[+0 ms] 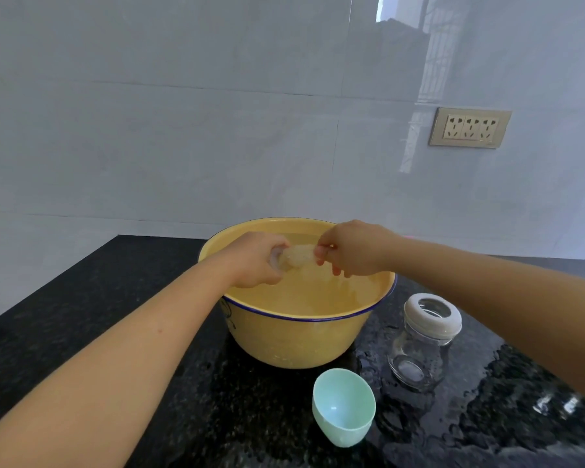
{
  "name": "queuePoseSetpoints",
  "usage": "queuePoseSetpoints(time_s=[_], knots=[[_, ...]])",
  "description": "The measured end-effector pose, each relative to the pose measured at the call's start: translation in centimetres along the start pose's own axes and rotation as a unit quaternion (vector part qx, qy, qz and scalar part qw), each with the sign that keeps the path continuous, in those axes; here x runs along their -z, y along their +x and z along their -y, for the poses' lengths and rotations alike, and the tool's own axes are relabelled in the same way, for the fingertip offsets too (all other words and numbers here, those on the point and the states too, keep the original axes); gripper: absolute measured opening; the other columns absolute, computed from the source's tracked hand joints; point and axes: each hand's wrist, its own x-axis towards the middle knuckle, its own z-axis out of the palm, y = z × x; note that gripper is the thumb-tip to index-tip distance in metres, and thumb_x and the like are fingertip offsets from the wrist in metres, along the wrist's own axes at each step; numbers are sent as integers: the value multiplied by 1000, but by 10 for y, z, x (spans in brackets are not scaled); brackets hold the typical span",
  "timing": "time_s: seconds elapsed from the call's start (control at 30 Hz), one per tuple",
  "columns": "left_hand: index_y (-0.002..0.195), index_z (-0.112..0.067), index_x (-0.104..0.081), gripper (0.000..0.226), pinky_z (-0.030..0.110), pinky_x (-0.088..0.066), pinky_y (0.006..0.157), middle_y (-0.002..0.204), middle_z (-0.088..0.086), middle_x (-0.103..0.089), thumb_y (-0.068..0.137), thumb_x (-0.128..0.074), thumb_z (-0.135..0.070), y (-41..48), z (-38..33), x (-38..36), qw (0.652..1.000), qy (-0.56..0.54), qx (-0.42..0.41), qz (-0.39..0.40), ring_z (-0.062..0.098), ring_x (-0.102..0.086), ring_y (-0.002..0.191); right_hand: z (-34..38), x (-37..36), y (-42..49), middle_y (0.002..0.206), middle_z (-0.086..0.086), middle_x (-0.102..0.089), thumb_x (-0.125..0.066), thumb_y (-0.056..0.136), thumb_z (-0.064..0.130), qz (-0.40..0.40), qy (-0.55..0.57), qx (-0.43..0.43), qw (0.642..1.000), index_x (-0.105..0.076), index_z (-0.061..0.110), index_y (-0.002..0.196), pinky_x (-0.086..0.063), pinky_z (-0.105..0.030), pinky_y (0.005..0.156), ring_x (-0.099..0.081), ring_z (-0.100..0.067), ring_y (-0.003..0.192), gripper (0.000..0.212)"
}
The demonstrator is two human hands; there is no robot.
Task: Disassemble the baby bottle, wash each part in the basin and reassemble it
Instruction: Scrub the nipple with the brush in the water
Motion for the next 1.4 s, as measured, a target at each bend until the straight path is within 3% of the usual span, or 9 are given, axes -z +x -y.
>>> queuePoseSetpoints(time_s=[0.1, 0.27, 0.43, 0.53, 0.63, 0.77, 1.0, 1.23, 1.4], knots=[[79, -31, -50, 27, 26, -38, 60, 77, -6, -50, 77, -63, -7, 1, 2, 0, 1000, 7, 2, -14, 16, -48, 72, 4, 0, 3, 61, 5, -62, -30, 101, 33, 22, 64, -3, 998, -64, 18, 84, -42, -23, 63, -52, -9, 58, 40], [76, -37, -46, 26, 36, -44, 67, 78, -9, -49, 79, -57, -13, 4, 5, -2, 999, 44, 13, 14, 21, -51, 78, 5, 1, 1, 56, 3, -51, -33, 99, 34, 27, 66, -18, 997, -60, 21, 67, -39, -27, 59, -46, -15, 57, 44], [105, -25, -54, 30, 35, -46, 78, 88, -9, -52, 82, -53, -6, 1, -3, -1, 998, 47, 10, 51, 19, -52, 89, -3, 9, -6, 54, 6, -51, -31, 99, 38, 23, 9, -6, 1000, -60, 25, 70, -41, -30, 68, -48, -11, 60, 43], [106, -22, -56, 29, 40, -47, 83, 102, 2, -58, 82, -52, -7, 0, -4, -1, 996, 58, 7, 72, 24, -56, 98, -5, 14, -8, 51, 4, -47, -33, 99, 36, 75, 48, -21, 996, -63, 20, 76, -43, -29, 60, -42, -15, 50, 41], [107, -20, -56, 28, 42, -47, 86, 107, 5, -59, 81, -56, -8, 1, -1, -2, 996, 40, 2, 81, 26, -56, 101, -9, 20, -8, 48, 5, -40, -37, 97, 37, 110, 88, -40, 989, -65, 18, 80, -29, -22, 44, -29, -12, 38, 38], [99, -26, -57, 25, 35, -48, 87, 103, -1, -63, 79, -69, -18, 4, 4, 1, 995, -76, -2, 71, 20, -59, 96, -27, 27, -10, 45, 6, -36, -44, 95, 40, 126, 153, -42, 979, -67, 19, 79, -23, -24, 46, -26, -12, 41, 36], [112, -22, -60, 30, 31, -52, 87, 98, -4, -66, 84, -68, -27, 0, 0, 6, 973, -229, 26, 22, 14, -64, 91, -62, 27, -20, 50, 3, -34, -39, 99, 37, 55, 314, -33, 947, -68, 16, 82, -23, -21, 41, -26, -12, 43, 40], [124, -34, -48, 71, 36, -54, 89, 115, -4, -62, 61, -78, -43, -3, -5, 8, 948, -318, 17, -19, 10, -63, 104, -50, 18, -23, 52, -1, -39, -43, 97, 40, 4, 269, -19, 963, -68, 19, 77, -27, -19, 43, -29, -14, 45, 38], [112, -37, -59, 47, 22, -46, 85, 111, -18, -59, 70, -79, -33, -5, -8, 7, 973, -220, -18, -66, 0, -59, 98, -30, 6, -23, 49, 3, -46, -41, 97, 39, -61, 206, 21, 976, -65, 28, 72, -35, -21, 54, -41, -9, 49, 37]])
